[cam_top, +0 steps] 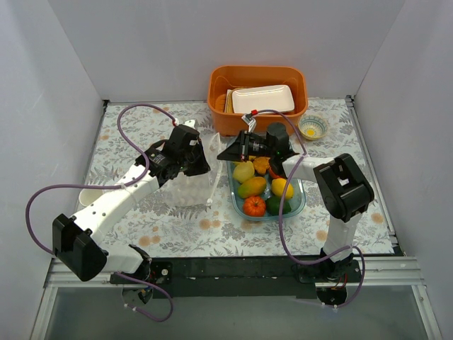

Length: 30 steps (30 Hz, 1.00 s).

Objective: Place the food in the zip-top bag and seal the zipper
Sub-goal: Open the zipper of the food storage bag.

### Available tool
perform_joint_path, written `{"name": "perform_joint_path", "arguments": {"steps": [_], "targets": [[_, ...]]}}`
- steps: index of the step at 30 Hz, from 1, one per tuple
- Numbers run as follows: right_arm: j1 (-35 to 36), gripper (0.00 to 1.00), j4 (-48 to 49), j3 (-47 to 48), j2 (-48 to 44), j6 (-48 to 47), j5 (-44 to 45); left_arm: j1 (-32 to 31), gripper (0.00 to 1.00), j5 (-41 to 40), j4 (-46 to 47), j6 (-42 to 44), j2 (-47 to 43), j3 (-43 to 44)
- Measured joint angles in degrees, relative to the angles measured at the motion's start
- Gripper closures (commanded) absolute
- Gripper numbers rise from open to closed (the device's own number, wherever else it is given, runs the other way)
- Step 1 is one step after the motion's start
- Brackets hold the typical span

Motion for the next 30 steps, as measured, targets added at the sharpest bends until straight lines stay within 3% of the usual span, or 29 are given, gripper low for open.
{"name": "perform_joint_path", "arguments": {"steps": [5, 12, 18, 20, 23, 25, 29, 30], "targets": [[0.1, 0.99, -9.7, 0.2, -1.2, -5.4, 3.8, 0.0, 1.0, 0.0, 0.2, 0.1, 0.0, -0.4], [4.2, 0.99, -39.0, 10.8, -2.7, -16.9, 23.3, 0.0, 1.0, -0.5, 0.6, 0.2, 0.1, -0.5], [8.7, 0.97, -52.8, 19.0, -2.6, -21.6, 34.9, 0.0, 1.0, -3.0, 0.5, 0.1, 1.9, -0.5], [9.8, 0.87, -54.8, 20.2, -2.4, -22.7, 36.3, 0.0, 1.0, -4.0, 0.2, -0.1, 2.9, -0.5], [10.8, 0.59, -57.2, 20.5, -2.3, -24.3, 37.5, 0.0, 1.0, -5.7, -0.3, -0.4, 4.0, -1.0], [10.8, 0.54, -58.9, 20.5, -2.4, -25.2, 38.9, 0.0, 1.0, -6.5, -0.5, -0.6, 4.2, -1.7], [10.3, 0.29, -62.5, 19.0, -5.0, -27.4, 43.4, 0.0, 1.0, -7.6, -1.0, -0.8, 4.3, -3.4], [9.9, 0.28, -63.3, 17.8, -6.8, -27.8, 44.4, 0.0, 1.0, -7.7, -1.1, -0.8, 4.3, -3.6]]}}
